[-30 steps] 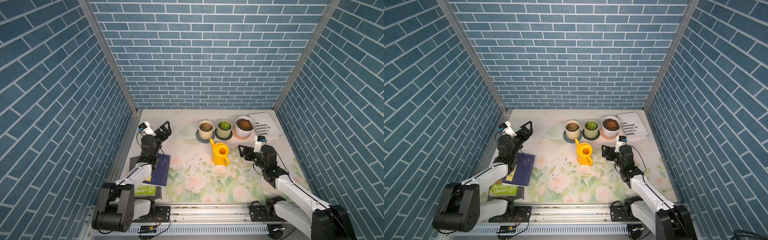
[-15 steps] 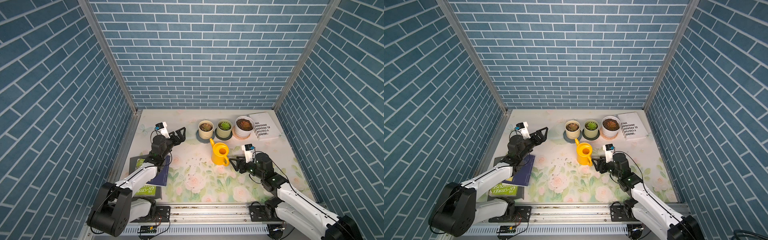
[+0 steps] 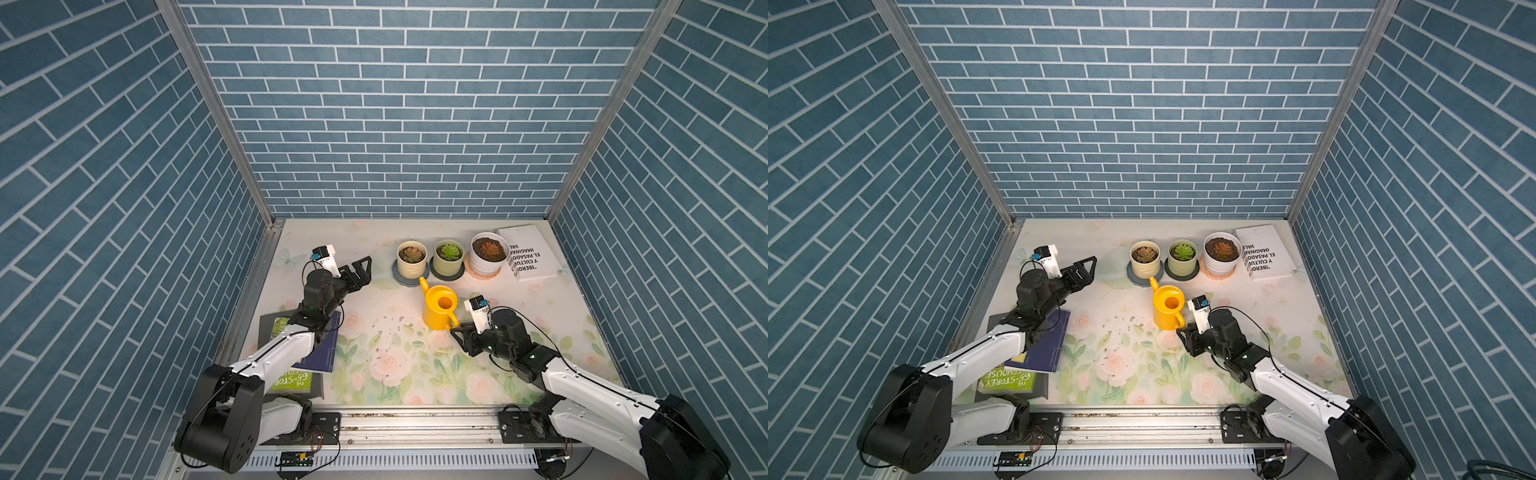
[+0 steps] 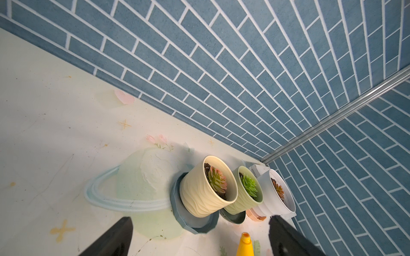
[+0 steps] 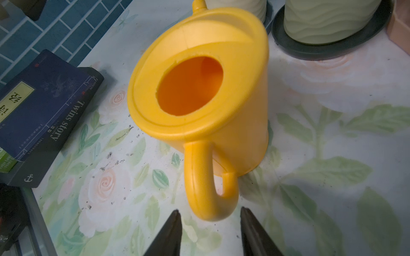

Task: Water the succulent around the soil edge
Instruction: Pick up the watering can from the center of the board.

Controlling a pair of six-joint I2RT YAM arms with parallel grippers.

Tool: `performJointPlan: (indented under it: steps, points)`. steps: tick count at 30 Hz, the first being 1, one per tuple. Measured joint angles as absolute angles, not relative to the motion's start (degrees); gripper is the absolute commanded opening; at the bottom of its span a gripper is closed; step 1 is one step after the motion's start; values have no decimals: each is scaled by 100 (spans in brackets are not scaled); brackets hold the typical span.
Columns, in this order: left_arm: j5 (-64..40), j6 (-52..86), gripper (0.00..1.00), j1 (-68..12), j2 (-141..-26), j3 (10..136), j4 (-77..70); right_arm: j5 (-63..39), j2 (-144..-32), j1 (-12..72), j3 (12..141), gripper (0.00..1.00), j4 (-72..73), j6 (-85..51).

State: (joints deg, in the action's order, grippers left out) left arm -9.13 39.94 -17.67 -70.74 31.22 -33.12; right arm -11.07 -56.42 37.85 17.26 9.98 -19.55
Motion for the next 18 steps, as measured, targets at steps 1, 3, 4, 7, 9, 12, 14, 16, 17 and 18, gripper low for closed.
performJointPlan:
  steps: [1,3,4,7,9,12,14,16,17,18]
  points:
    - [-913,3988,100,-1767,-7074,3122,-3306,-1085,-5677,3789,1732,45,1041,-1942]
    - [-913,3979,100,-1767,-7074,3122,-3288,-1041,-5774,3806,1750,44,1142,-1922]
    - [-913,3977,100,-1767,-7074,3124,-3277,-1024,-5830,3824,1763,44,1190,-1918]
    - [-913,3957,100,-1772,-7074,3127,-3258,-987,-5959,3863,1800,43,1326,-1900]
    - [-913,3948,100,-1772,-7074,3129,-3229,-965,-6025,3879,1806,43,1433,-1894]
    - [-917,3933,100,-1772,-7087,3129,-3192,-952,-6095,3892,1806,41,1549,-1831]
    - [-917,3918,100,-1772,-7096,3129,-3168,-952,-6108,3898,1806,38,1625,-1780]
    - [-921,3913,100,-1772,-7100,3129,-3151,-952,-6123,3900,1804,35,1706,-1745]
    - [-923,3911,100,-1772,-7102,3129,-3148,-950,-6125,3900,1806,34,1732,-1734]
    - [-928,3909,100,-1772,-7102,3129,-3151,-952,-6128,3900,1804,33,1761,-1710]
